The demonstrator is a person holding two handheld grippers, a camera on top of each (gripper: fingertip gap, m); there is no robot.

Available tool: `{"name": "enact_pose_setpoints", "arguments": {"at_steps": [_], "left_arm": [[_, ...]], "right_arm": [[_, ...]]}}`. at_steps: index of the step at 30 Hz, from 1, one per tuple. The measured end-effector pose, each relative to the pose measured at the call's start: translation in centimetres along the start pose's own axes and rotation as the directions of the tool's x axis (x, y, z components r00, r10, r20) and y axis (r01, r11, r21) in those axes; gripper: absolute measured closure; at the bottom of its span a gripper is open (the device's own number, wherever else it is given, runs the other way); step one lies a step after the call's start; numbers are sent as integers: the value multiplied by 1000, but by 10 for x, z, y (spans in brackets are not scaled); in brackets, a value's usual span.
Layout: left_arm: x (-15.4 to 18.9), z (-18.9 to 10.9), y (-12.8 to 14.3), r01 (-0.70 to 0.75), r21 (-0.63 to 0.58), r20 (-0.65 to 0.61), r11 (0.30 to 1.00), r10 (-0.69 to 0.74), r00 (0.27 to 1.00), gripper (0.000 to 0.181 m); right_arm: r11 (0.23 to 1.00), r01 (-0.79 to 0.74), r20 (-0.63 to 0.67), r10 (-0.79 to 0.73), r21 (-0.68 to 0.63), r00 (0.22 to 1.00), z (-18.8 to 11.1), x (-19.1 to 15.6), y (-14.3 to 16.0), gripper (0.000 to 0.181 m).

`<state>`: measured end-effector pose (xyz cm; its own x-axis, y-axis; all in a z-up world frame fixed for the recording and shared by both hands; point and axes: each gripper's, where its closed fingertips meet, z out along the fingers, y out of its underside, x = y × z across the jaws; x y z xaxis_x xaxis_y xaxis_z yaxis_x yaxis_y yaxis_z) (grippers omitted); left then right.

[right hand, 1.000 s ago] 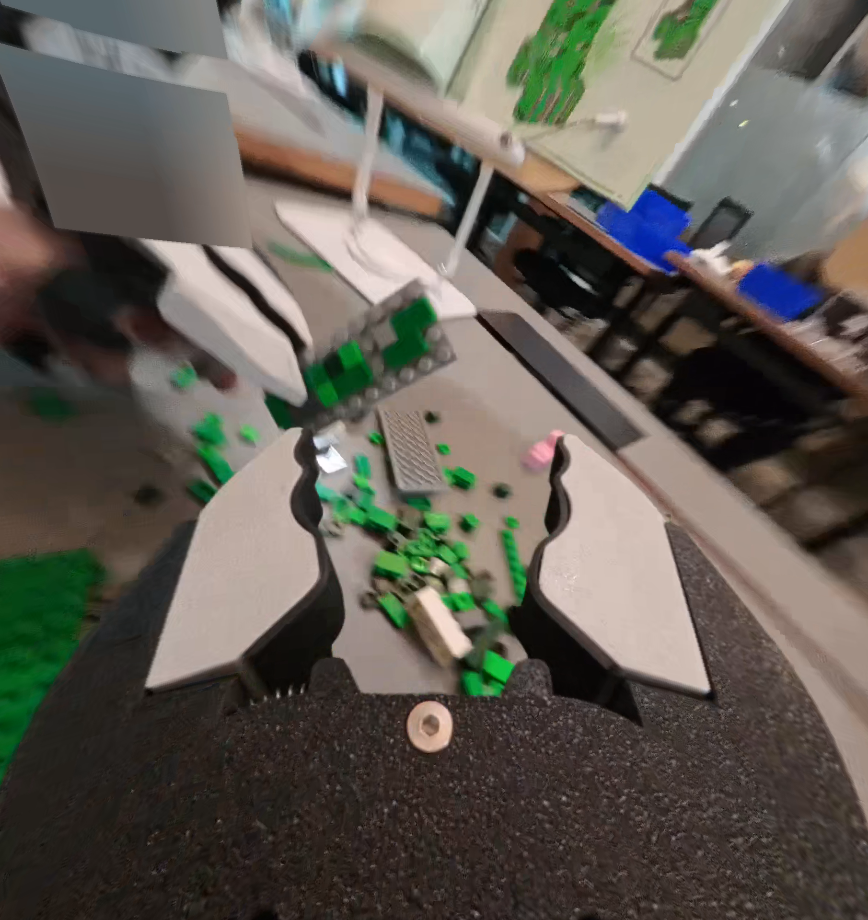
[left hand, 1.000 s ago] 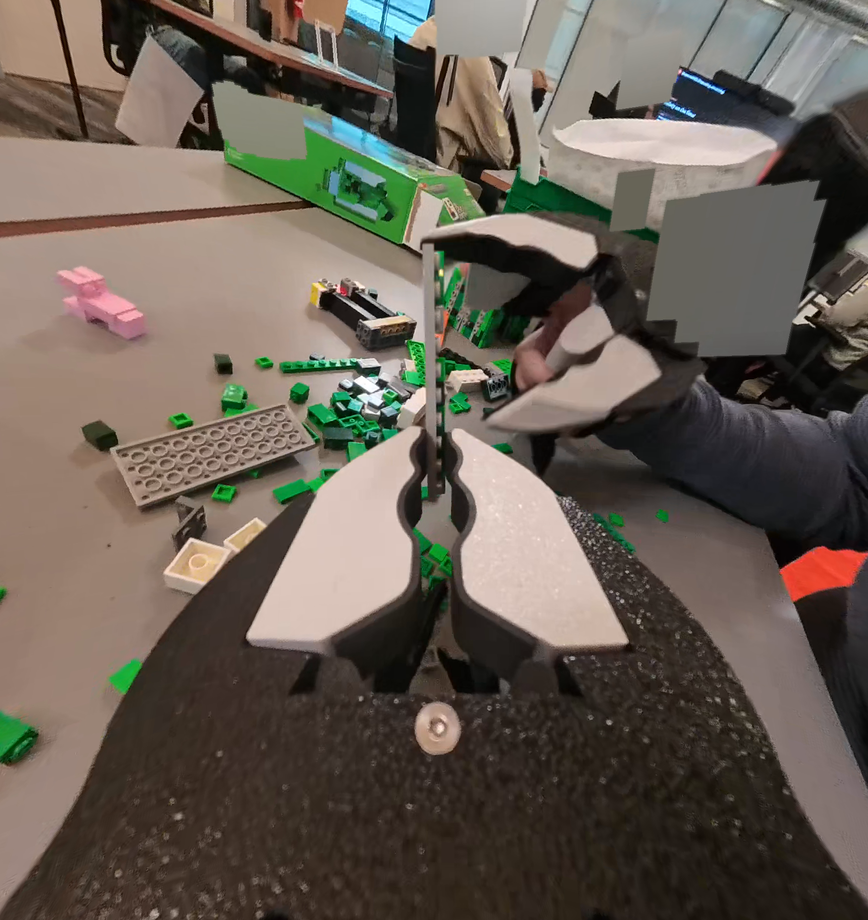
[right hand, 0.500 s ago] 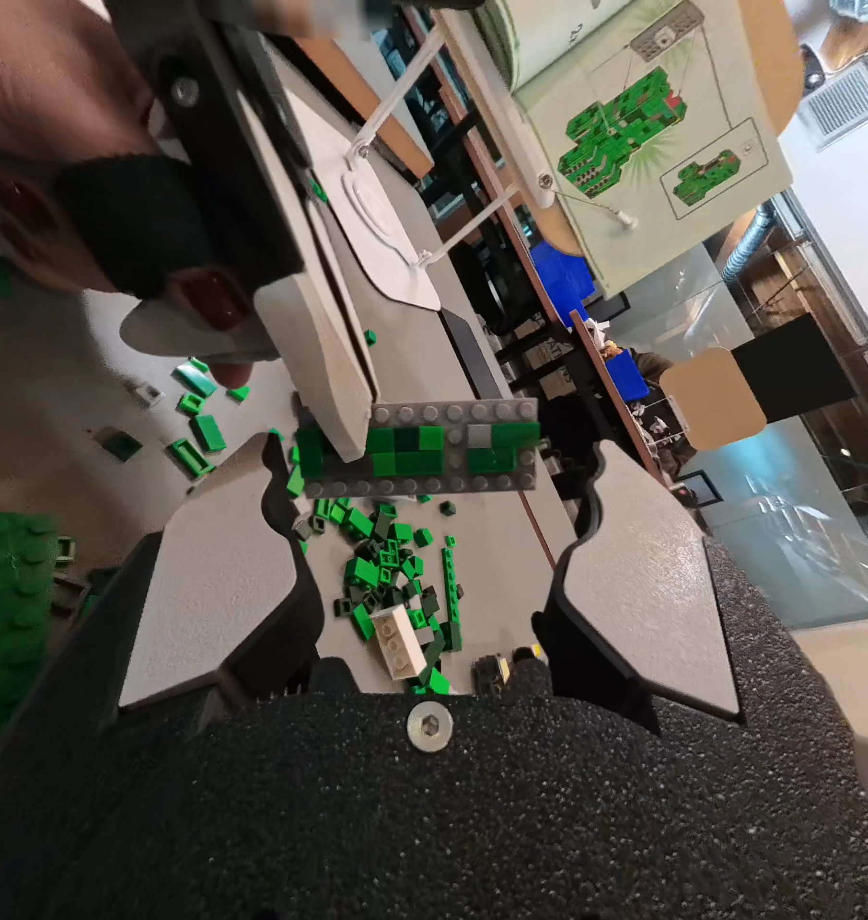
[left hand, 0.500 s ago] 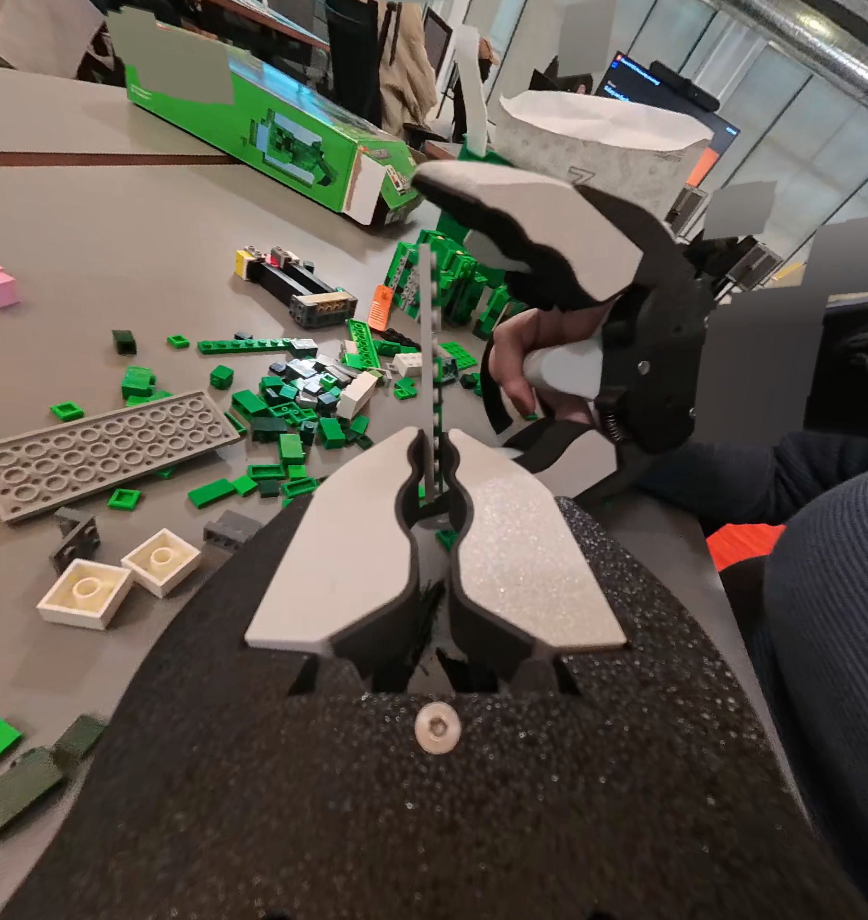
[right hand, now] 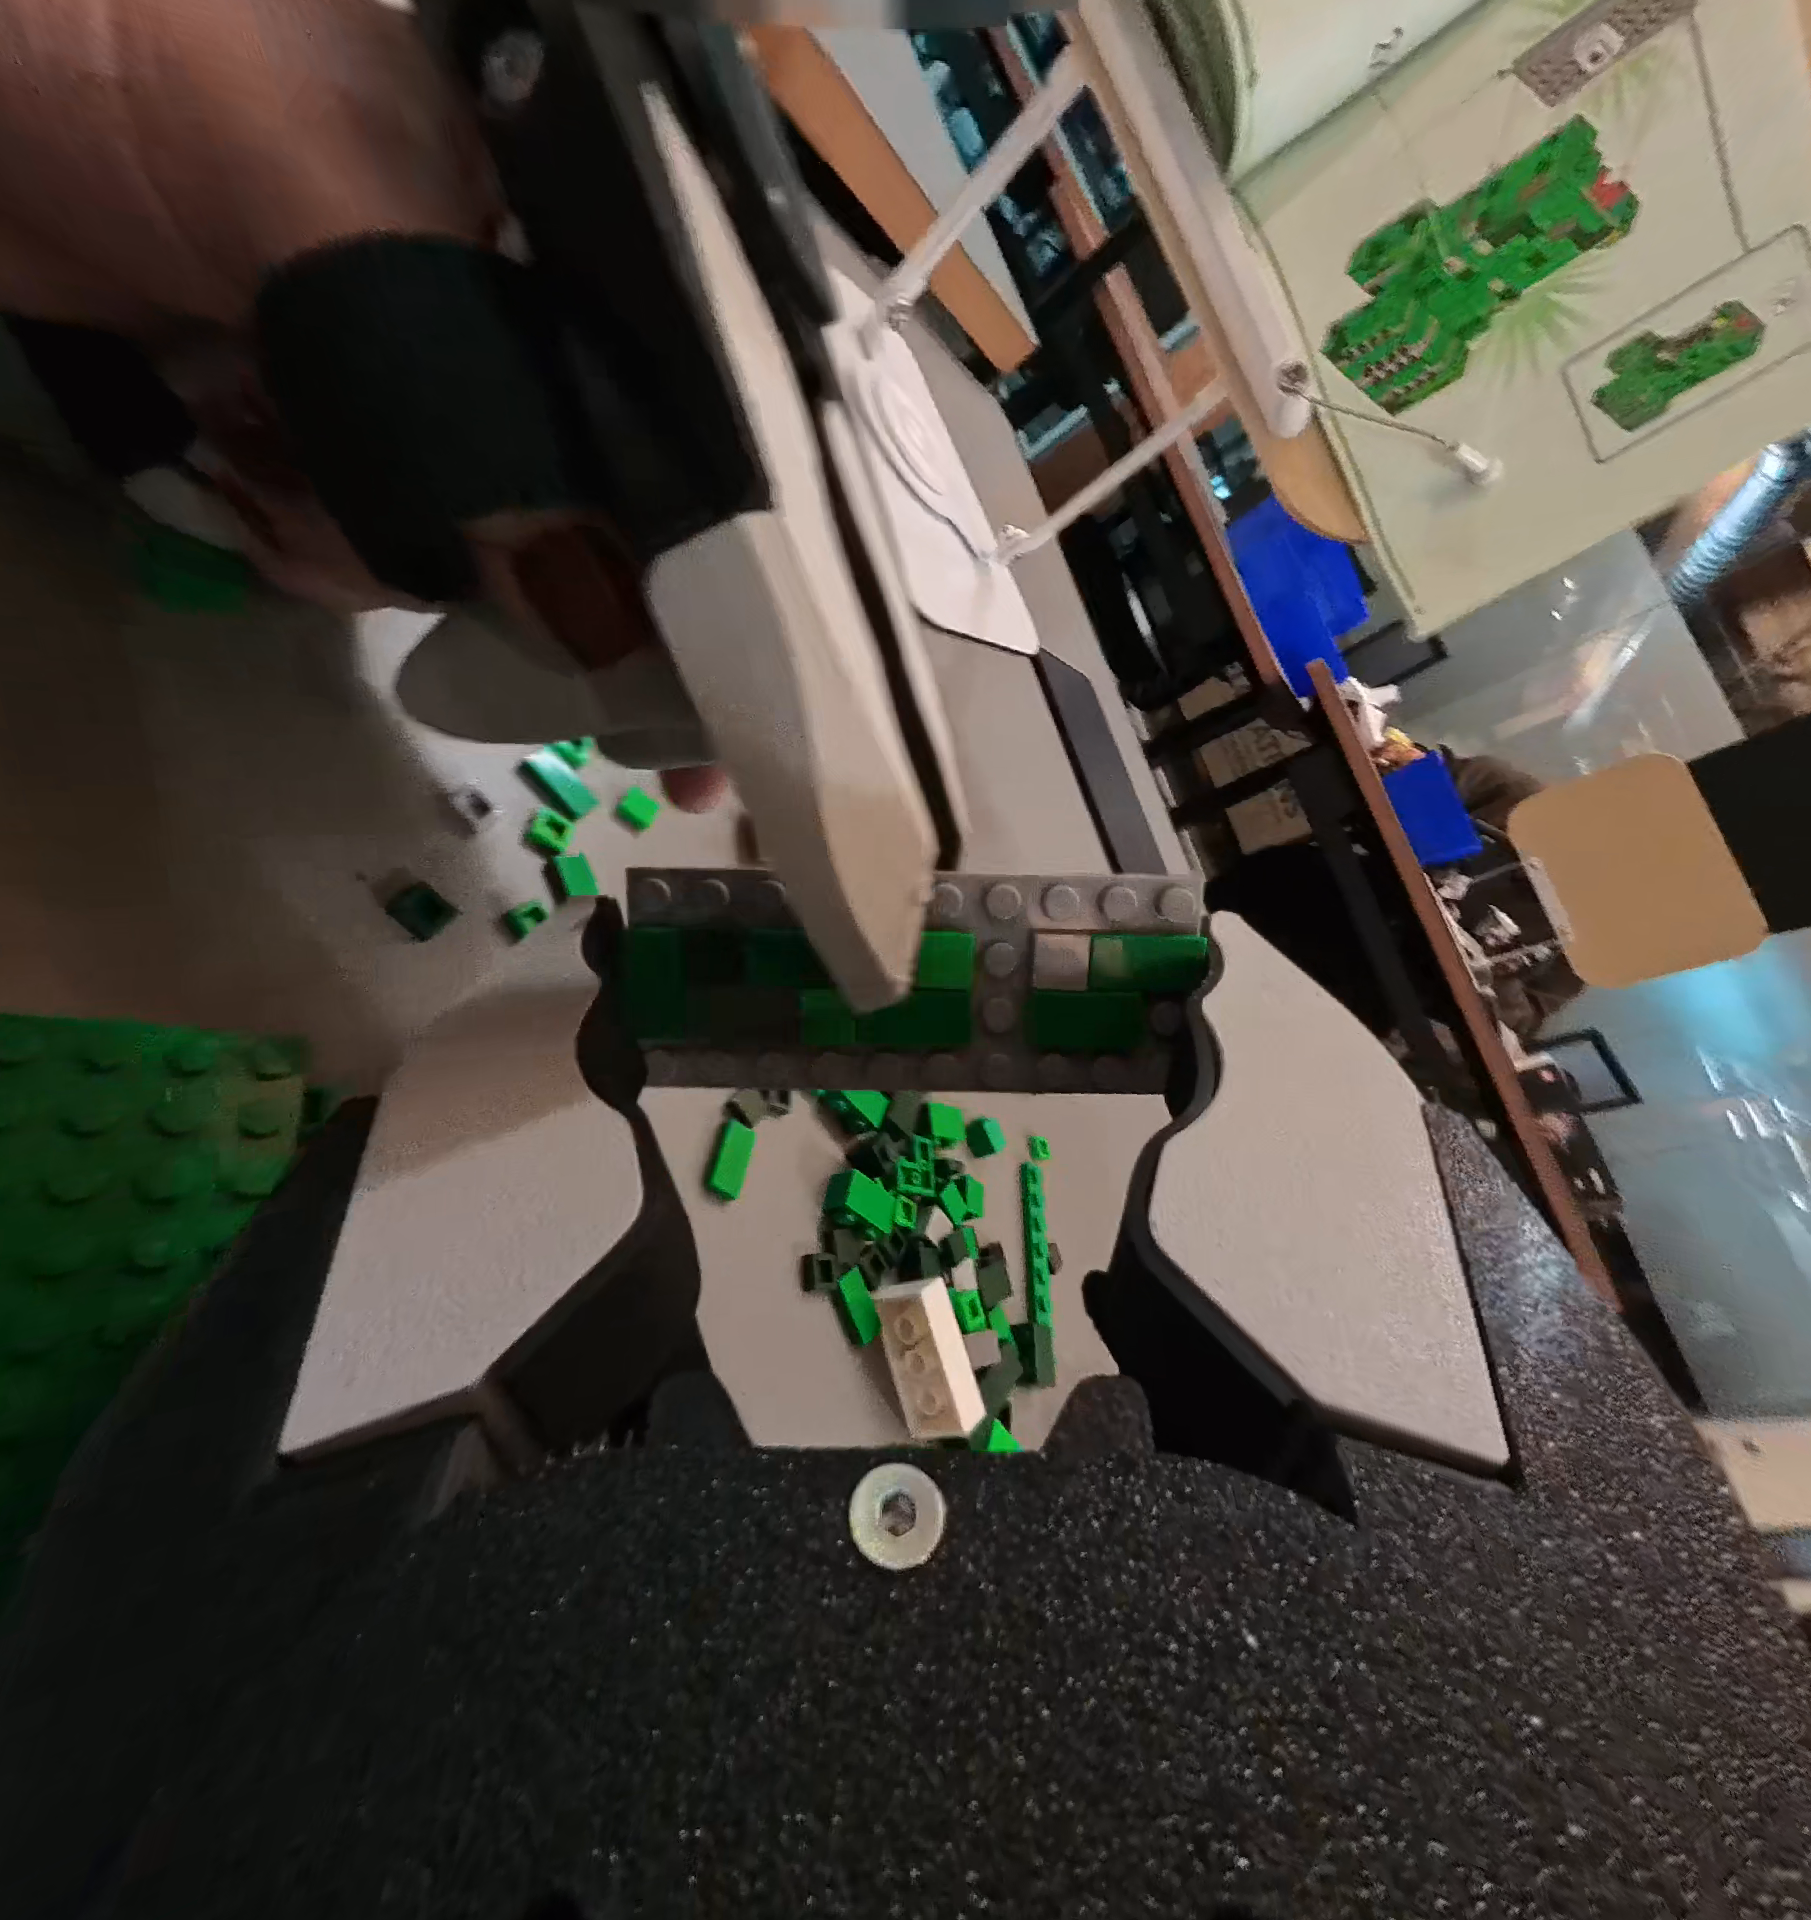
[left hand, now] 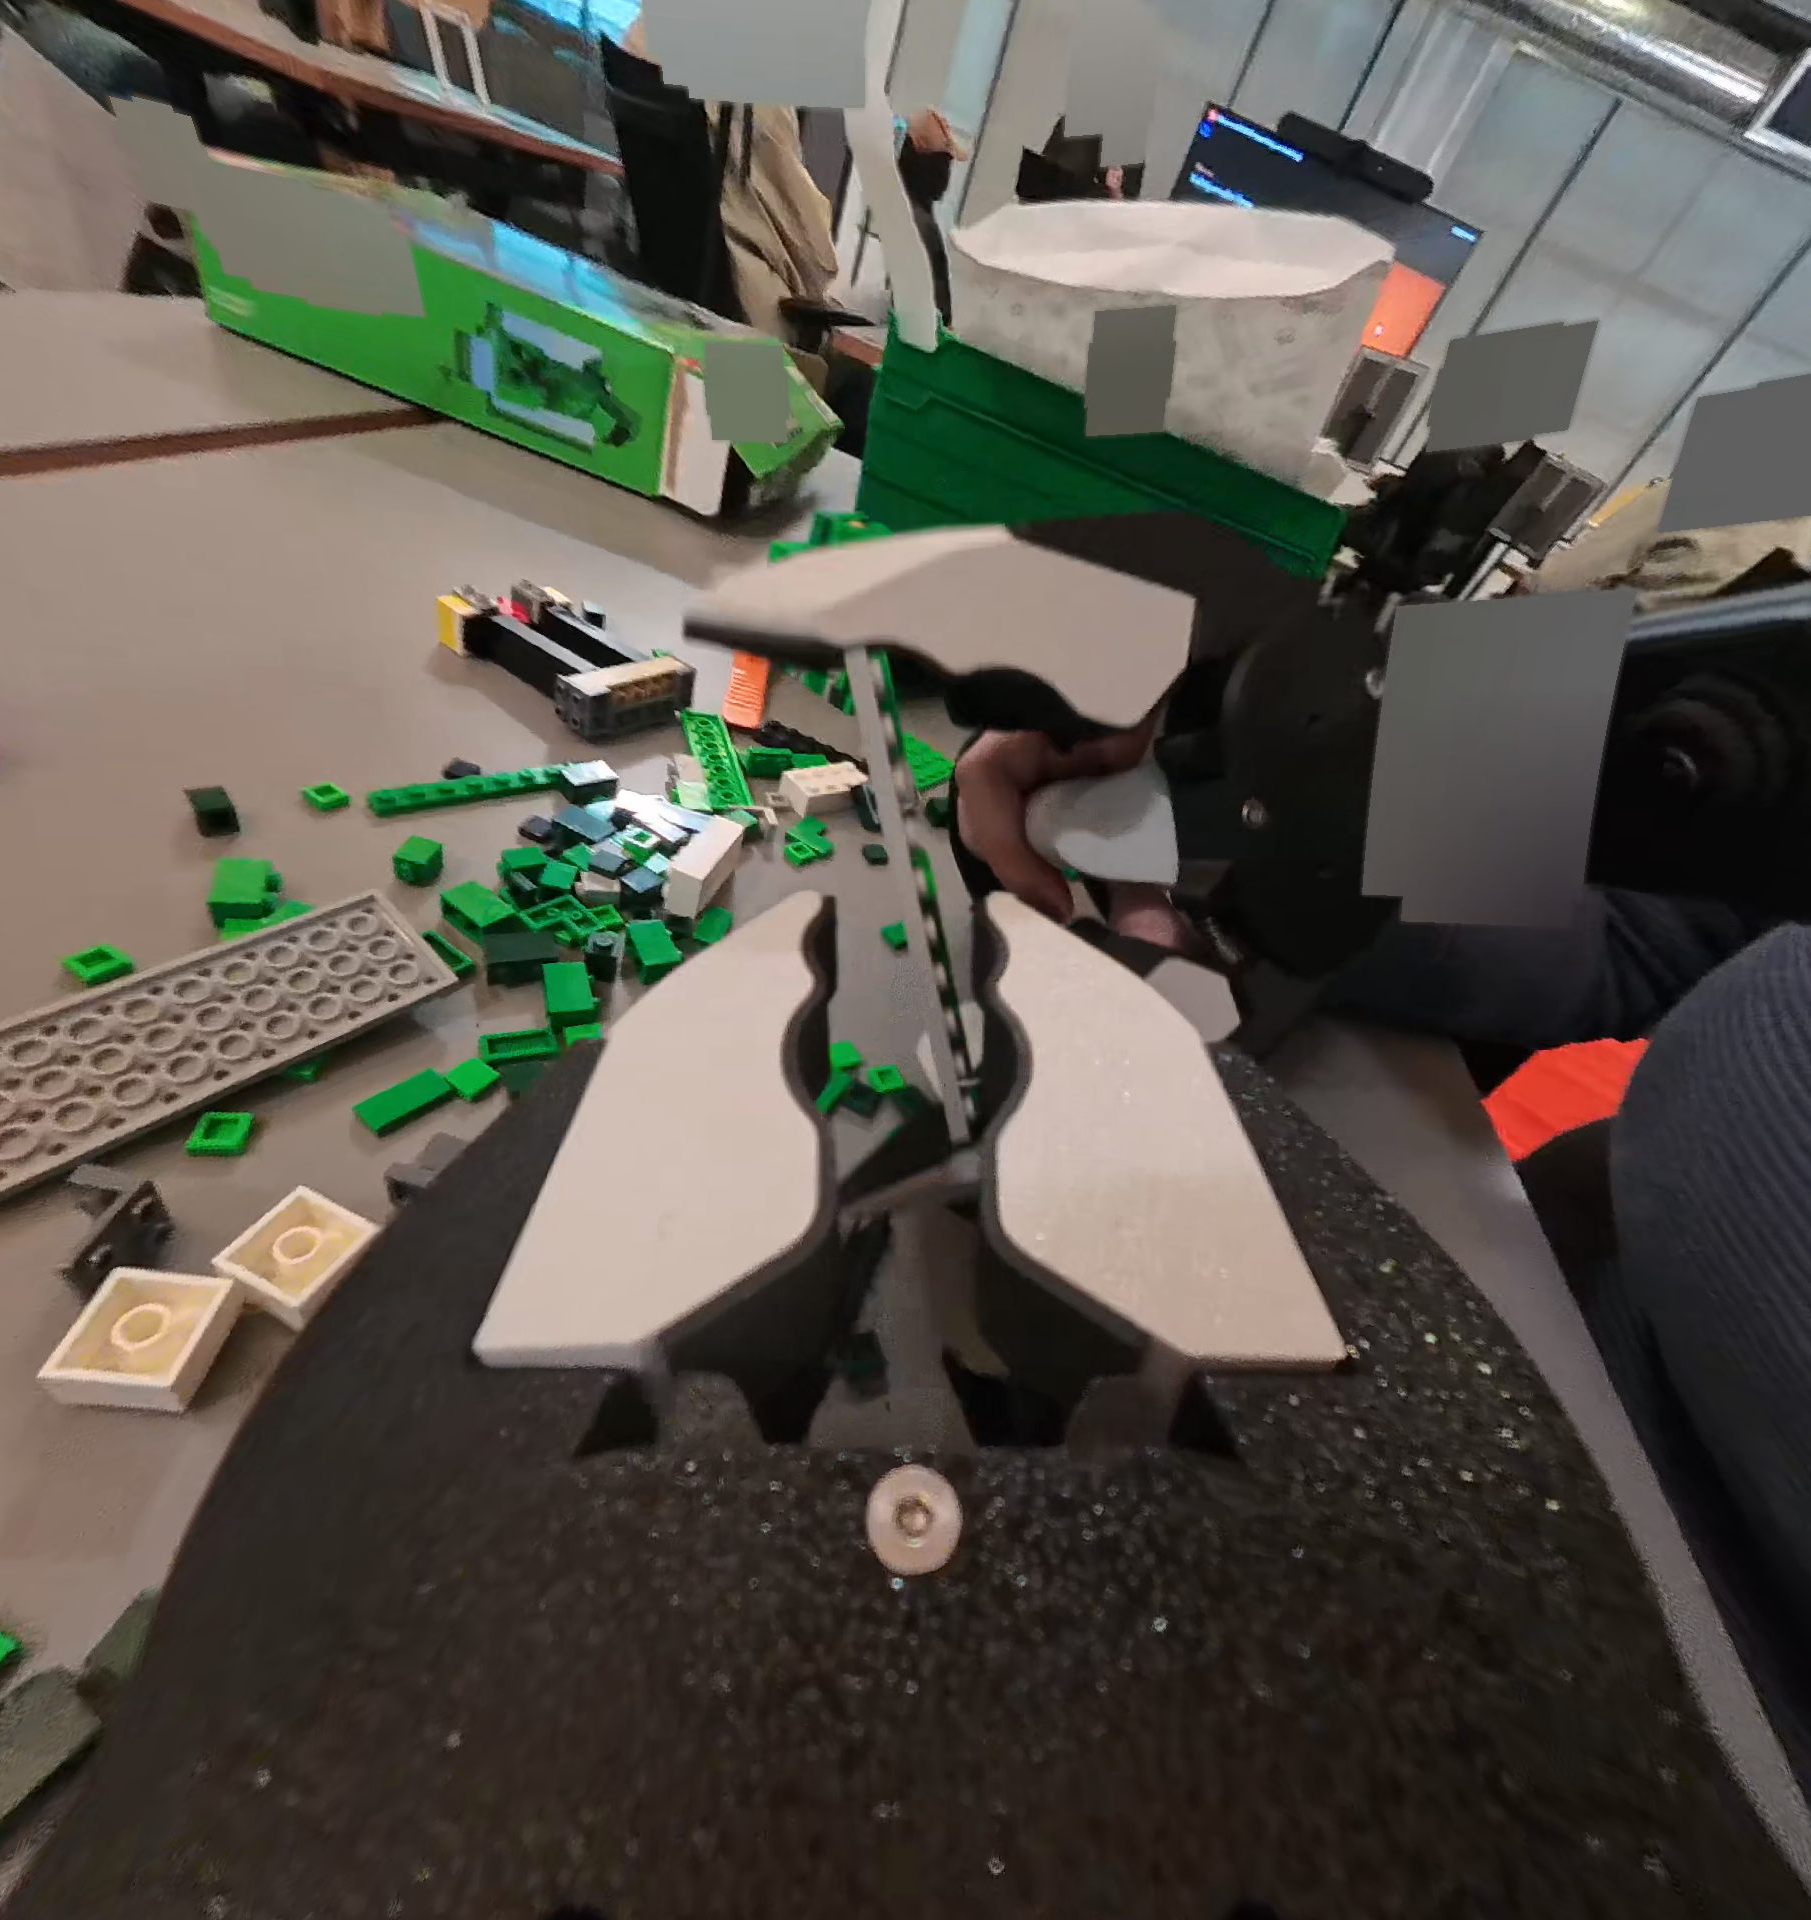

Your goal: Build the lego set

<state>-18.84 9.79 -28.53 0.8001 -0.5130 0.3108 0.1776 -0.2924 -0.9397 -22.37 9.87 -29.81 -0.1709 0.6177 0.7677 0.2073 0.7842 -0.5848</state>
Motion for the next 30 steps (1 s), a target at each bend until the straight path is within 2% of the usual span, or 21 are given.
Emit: {"name": "enact_pose_setpoints", "arguments": {"at_steps": [2, 5, 10, 14, 17, 22, 30], "left_arm": [[0, -1, -4, -16, 13, 9, 1000, 16, 1000, 155], [3, 0, 1, -17, -27, -4, 999, 17, 1000, 171], [-1, 1, 7, 88, -78, 9, 993, -88, 996, 175], [-5, 1, 9, 103, -99, 50, 990, -98, 994, 175], [-9, 0, 8, 151, -79, 70, 985, -146, 987, 175], [-14, -4, 0, 285, 2, 36, 959, -284, 958, 174], [-19, -6, -5, 412, 79, -18, 908, -412, 911, 172]], "right_arm": [[999, 32, 62, -34, 24, 997, 1, -14, -5, 82], [998, 43, 124, -49, 44, 991, 1, -28, -9, 82], [999, -1, 147, -6, 46, 989, 3, -30, -8, 85], [999, 45, 118, -46, 7, 992, 6, -30, -4, 85], [985, 152, 39, -150, -81, 988, 12, -24, 2, 85], [954, 239, -91, -259, -181, 962, 21, -13, 4, 85], [923, 296, -173, -343, -247, 923, 28, -4, 6, 85]]}}
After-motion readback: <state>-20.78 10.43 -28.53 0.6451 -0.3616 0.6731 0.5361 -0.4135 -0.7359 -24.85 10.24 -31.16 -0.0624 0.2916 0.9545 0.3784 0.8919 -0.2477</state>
